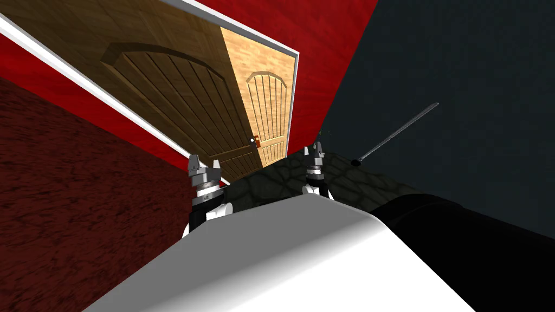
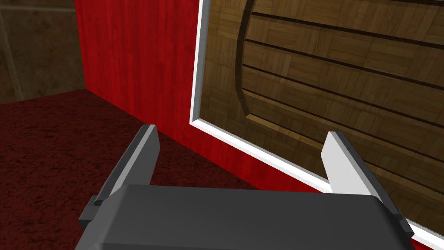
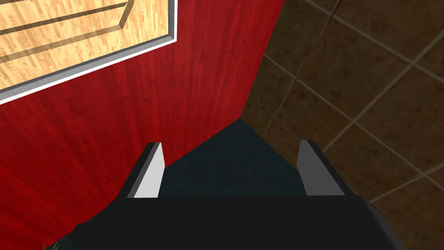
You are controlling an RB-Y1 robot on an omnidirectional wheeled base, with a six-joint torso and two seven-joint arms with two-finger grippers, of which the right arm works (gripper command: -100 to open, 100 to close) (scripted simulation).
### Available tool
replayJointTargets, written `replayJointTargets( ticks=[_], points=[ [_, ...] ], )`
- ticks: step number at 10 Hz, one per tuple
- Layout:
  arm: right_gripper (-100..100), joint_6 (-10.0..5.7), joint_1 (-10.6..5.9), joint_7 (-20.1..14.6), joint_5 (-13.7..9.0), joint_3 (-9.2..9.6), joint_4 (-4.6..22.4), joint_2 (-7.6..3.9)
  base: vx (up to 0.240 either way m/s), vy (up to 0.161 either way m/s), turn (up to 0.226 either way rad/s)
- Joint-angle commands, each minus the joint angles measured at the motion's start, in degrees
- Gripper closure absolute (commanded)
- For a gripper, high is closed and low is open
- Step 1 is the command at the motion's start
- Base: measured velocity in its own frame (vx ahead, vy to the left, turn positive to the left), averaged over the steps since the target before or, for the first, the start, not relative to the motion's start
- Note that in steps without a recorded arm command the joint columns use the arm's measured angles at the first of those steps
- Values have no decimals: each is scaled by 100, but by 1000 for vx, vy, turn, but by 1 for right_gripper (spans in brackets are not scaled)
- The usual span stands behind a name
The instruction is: Pull the door open
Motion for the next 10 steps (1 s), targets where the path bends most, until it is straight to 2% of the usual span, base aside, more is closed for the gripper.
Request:
replayJointTargets(
  ticks=[1, 2, 7, 10],
  points=[
    [-100, 60, -89, -57, 75, -34, 176, -51, 109, 26, 85],
    [-100, 77, -113, -72, 95, -43, 224, -65, 167, 28, 88],
    [-100, 320, -475, -302, 398, -180, 937, -220, 180, 40, 102],
    [-100, 426, -633, -403, 531, -240, 1249, -274, 124, 42, 97]
  ],
)
